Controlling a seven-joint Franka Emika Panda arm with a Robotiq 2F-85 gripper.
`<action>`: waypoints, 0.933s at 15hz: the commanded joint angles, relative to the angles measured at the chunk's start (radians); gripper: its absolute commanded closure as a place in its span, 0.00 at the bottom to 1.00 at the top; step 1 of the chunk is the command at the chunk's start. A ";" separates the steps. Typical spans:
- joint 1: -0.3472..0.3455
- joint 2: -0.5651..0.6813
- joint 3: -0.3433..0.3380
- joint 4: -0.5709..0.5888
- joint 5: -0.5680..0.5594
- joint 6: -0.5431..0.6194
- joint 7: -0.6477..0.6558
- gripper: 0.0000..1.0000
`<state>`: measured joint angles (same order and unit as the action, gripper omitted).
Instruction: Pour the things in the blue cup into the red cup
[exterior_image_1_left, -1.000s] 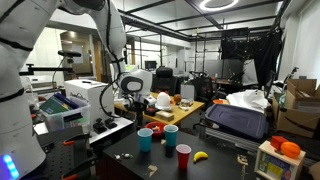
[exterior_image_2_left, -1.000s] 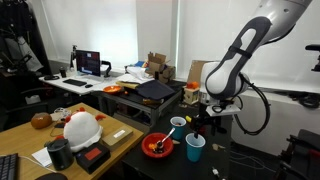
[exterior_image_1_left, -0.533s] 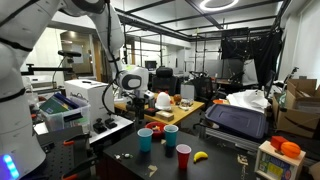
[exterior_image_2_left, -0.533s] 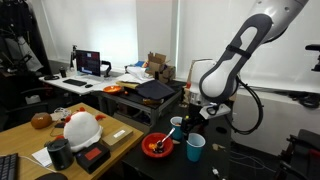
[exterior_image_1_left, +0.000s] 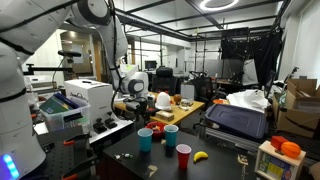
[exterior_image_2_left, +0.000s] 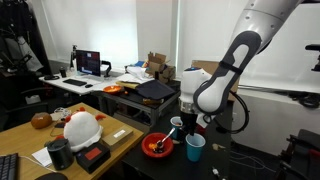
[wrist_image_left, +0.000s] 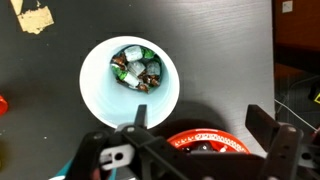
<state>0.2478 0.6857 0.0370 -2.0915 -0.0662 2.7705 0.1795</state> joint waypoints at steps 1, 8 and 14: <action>0.014 0.027 -0.048 0.027 -0.055 -0.021 -0.038 0.00; -0.033 0.052 -0.014 0.048 -0.039 0.001 -0.089 0.00; -0.089 0.087 0.052 0.065 -0.009 -0.018 -0.139 0.00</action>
<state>0.1906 0.7525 0.0588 -2.0395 -0.1015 2.7700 0.0874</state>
